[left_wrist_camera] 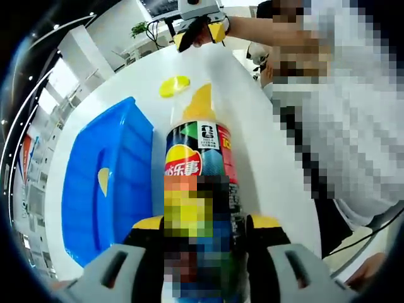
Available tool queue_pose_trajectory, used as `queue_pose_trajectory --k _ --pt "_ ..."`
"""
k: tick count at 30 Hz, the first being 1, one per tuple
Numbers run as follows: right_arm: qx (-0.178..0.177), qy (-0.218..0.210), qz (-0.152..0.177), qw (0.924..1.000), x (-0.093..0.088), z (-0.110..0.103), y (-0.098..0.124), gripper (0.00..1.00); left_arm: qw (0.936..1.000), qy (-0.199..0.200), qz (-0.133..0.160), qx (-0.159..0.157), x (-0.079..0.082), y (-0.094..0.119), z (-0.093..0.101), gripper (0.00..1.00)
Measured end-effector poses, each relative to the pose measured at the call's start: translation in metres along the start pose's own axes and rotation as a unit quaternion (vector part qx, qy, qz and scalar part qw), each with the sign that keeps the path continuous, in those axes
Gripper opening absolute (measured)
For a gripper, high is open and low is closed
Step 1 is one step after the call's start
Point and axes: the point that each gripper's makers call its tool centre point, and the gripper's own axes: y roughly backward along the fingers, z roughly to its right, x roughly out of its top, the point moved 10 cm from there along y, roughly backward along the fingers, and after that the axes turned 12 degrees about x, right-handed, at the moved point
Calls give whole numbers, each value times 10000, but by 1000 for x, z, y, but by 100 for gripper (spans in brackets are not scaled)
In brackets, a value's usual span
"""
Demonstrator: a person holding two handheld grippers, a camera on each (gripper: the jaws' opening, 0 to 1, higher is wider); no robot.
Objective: Open the lid of the chip container on the table, take out the chips, place them into the box in front of the container, and close the lid
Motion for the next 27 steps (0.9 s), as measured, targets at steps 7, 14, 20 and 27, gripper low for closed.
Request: queue_pose_trajectory --k 7,14,20,27 --pt "-50 -12 -35 10000 -17 3 5 22 10000 -23 -27 8 0 0 0 51" --pt "-110 70 -188 9997 -21 7 0 14 10000 -41 -45 31 0 0 1 51" --pt "-206 45 -213 9996 -23 11 3 13 10000 -32 -34 27 -1 0 0 51" --pt "-164 53 -310 9994 -25 8 -2 13 10000 -35 -29 39 -1 0 1 51"
